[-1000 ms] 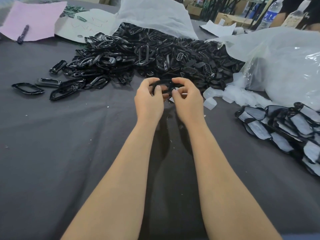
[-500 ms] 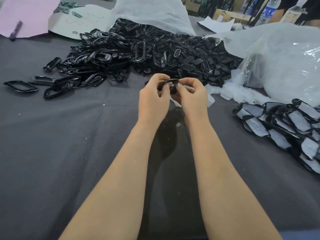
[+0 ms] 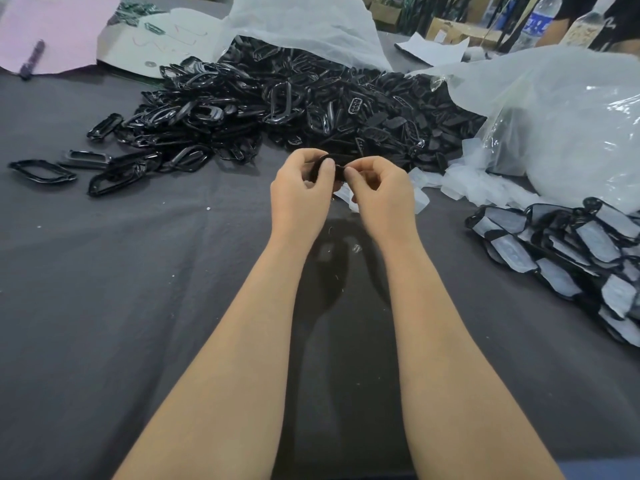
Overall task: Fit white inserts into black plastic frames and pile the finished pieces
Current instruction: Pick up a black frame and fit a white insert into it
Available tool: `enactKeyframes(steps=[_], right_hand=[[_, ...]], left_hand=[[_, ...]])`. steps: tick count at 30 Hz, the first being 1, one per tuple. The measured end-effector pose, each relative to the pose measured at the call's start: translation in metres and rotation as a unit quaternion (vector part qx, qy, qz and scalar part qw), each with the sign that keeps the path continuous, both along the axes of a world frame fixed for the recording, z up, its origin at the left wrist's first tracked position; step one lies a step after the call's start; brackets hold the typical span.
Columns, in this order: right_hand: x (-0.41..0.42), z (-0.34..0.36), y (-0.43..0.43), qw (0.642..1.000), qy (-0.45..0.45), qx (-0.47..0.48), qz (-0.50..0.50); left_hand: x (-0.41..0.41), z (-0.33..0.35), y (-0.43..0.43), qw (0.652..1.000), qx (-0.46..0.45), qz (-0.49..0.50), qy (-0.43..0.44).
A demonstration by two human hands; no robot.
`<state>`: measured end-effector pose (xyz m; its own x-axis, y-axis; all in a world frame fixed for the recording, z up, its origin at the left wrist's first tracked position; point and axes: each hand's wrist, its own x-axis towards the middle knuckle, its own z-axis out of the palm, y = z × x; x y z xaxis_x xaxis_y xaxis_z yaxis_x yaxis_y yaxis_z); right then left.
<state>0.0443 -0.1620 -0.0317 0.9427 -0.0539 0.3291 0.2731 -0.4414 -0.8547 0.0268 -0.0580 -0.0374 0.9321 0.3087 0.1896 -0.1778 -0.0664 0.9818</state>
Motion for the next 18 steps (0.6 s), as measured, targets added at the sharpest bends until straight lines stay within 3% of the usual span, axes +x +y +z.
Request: enactKeyframes(steps=[3,6,12,18], right_hand=[[-0.0008,-0.0008,0.002,1.0,-0.003,0.003,-0.011],[0.0003,-0.0034,0.0043,0.997,0.023,0.061,-0.041],[0.0063,-0.0046,0.0016,0.952,0.16,0.26,0.018],[0.0048,-0.0037,0.004,0.981,0.086,0.171,-0.024]], left_hand=[[-0.0002,-0.0018,0.0001,0.999,0.037,0.0,-0.01],[0.0008,-0.0016,0.0009,1.0,0.01,0.003,0.001],[0.0012,-0.0008,0.0018,0.999,-0.031,-0.005,0.013],[0.0024,-0.0034,0.0011,1.0,0.008,0.005,0.026]])
